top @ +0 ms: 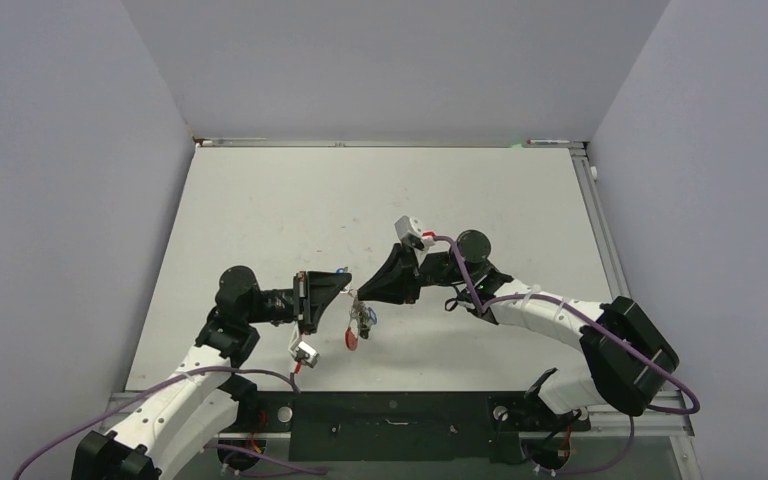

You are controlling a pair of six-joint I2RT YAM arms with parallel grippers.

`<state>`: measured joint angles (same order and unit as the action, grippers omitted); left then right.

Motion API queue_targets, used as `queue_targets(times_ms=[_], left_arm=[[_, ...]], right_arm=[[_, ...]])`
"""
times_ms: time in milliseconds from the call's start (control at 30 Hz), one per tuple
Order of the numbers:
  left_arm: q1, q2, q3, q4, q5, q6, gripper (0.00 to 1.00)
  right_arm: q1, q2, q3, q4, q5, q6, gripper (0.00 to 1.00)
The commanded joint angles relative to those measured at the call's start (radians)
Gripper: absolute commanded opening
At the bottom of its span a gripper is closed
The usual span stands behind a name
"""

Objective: Remove the keys from the keyring

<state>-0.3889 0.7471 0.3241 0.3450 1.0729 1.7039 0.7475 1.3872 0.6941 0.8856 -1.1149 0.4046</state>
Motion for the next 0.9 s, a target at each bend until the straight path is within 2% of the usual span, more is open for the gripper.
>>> queue_targets(times_ms=[0, 433, 700, 867], left_arm=[[0.007, 0.014, 0.038, 0.046, -0.025, -0.054, 0.00], [0.005, 0.021, 0.099, 0.032, 0.042, -0.061, 0.00], [-0.047, -0.002, 0.167, -0.219, 0.056, 0.027, 0.00], [-0.077, 0.018, 0.196, -0.278, 0.005, 0.035, 0.00]], right_arm=[[0.007, -0.052, 0.001, 0.046, -0.054, -0.058, 0.05], [0.013, -0.021, 0.042, -0.198, -0.058, -0.211, 0.05], [0.008, 0.036, 0.121, -0.262, -0.040, -0.235, 0.05], [0.010, 0.057, 0.163, -0.328, -0.049, -0.300, 0.05]])
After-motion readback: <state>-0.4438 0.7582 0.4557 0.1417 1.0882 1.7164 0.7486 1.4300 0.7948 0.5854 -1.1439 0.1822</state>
